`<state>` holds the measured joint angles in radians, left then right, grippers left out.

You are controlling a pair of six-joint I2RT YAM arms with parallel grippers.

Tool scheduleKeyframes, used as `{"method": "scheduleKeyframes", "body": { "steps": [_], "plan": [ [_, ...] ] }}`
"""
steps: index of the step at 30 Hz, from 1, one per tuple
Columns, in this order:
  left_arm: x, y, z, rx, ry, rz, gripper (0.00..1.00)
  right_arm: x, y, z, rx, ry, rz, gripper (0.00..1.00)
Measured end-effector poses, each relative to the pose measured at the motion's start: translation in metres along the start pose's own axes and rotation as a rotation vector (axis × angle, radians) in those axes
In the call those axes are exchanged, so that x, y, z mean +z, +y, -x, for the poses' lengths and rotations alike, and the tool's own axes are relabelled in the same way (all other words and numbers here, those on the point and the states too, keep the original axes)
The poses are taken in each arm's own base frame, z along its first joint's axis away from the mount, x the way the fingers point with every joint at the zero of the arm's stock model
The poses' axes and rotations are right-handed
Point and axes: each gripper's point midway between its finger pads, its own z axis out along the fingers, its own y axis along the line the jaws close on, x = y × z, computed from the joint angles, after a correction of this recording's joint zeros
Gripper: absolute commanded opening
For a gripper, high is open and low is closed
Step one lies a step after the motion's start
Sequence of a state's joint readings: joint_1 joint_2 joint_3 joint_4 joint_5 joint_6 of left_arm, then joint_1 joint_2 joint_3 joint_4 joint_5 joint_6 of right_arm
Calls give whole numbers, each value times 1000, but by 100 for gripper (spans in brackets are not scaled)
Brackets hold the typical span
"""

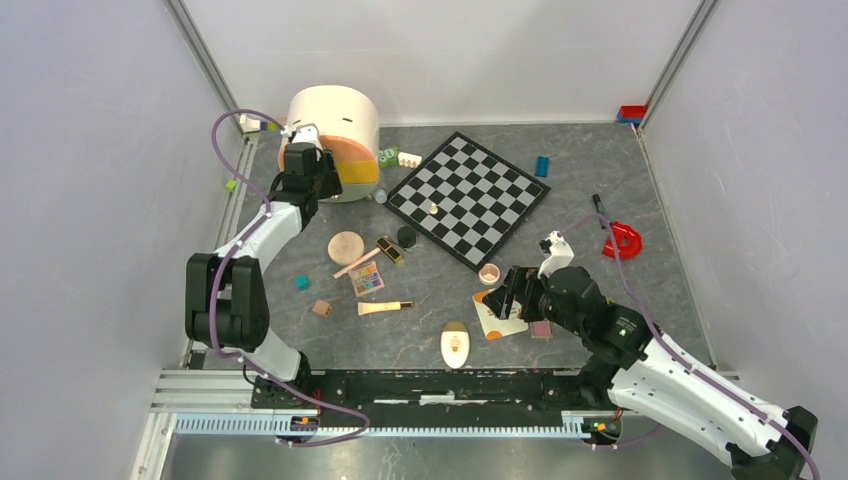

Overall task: Organize the makeup
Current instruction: Close the drawer in the storage box, then open the drawer in the storage box.

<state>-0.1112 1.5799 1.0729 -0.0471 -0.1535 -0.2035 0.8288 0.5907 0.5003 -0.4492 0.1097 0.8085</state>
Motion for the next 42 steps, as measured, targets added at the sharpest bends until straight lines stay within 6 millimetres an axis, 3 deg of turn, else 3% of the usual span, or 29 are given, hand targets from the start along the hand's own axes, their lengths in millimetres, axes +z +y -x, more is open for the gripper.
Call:
{"method": "scheduleKeyframes", "body": {
  "steps": [7, 24, 33, 42],
  "plan": [
    [8, -1, 12, 0, -31, -26, 51, 3, -2, -3, -8, 13, -12, 98],
    [13, -5, 7, 11, -12, -55, 24, 6, -6, -7, -18, 30, -26, 98],
    [10, -4, 6, 19, -12, -62, 20, 2, -3, -3, -15, 9, -8, 98],
    [-9, 0, -3, 20, -9, -64, 19, -3, -2, -1, -11, -18, 17, 98]
  ]
}}
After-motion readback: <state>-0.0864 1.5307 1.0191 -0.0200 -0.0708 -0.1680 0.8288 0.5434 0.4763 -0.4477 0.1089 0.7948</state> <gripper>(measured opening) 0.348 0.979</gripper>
